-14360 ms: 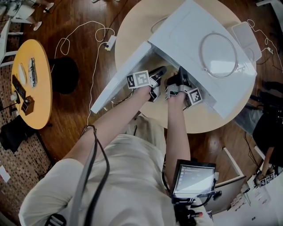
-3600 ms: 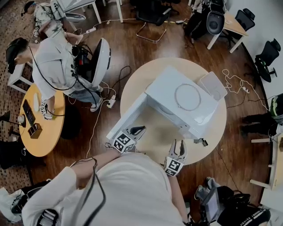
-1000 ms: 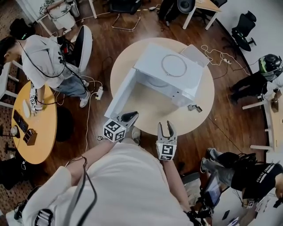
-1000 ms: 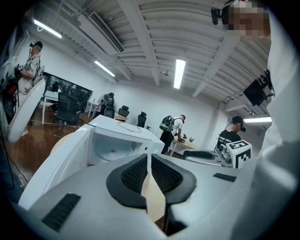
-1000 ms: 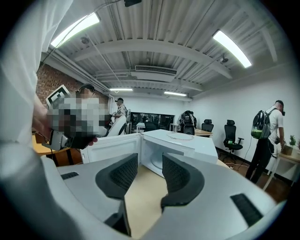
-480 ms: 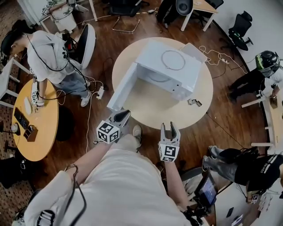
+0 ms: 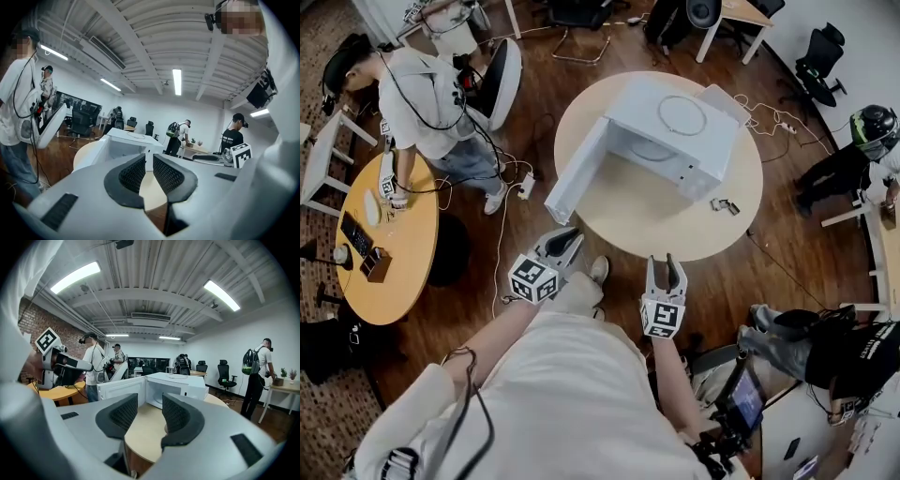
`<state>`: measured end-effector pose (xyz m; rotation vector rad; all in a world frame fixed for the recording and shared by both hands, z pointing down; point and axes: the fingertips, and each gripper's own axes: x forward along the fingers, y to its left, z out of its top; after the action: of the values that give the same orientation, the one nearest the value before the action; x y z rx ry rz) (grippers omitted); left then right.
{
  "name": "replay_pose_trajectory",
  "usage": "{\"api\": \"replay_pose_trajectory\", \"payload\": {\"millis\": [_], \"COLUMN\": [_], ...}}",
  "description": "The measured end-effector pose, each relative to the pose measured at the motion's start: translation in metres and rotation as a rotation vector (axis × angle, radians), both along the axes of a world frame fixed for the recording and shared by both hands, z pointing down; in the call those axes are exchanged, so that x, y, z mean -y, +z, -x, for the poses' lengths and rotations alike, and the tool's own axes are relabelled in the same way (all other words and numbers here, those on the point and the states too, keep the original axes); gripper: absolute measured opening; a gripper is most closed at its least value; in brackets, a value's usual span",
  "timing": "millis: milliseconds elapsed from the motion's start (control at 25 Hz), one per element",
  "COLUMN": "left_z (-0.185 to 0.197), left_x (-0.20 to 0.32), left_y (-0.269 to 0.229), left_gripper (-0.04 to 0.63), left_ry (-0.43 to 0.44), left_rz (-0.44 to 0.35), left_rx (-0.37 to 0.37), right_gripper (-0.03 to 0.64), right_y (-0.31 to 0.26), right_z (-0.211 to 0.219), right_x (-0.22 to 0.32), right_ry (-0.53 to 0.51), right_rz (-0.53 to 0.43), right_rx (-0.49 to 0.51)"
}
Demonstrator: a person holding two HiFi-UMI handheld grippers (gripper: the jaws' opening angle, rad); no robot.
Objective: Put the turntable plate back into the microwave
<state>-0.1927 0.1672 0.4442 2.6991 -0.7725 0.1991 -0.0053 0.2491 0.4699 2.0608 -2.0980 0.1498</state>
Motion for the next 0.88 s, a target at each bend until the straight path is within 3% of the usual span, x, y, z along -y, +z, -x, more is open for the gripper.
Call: {"api": "replay_pose_trajectory", "payload": {"millis": [280, 560, 880], "left_z": [0.022, 0.027, 0.07], "left_x": [0.0, 0.024, 0.036], "left_y": [0.004, -0.004, -0.007], "left_gripper": [0.038, 0.038, 0.038], "left_ry": [-0.012, 0.055, 0.116], "left_rz": [0.021, 0.011, -0.012], "left_rx": [0.0, -0.007, -0.025], "right_gripper": [0.147, 0.147, 0.147], "right_y": [-0.003, -0.007, -0.015], "right_z": [0.019, 0.03, 0.073], "right_x": [-0.003, 0.009, 0.018], "right_ry": [-0.013, 0.049, 0.092], "right_rz": [0.007, 0.029, 0.046], "right_rx": [-0.017, -0.023, -0.086]}}
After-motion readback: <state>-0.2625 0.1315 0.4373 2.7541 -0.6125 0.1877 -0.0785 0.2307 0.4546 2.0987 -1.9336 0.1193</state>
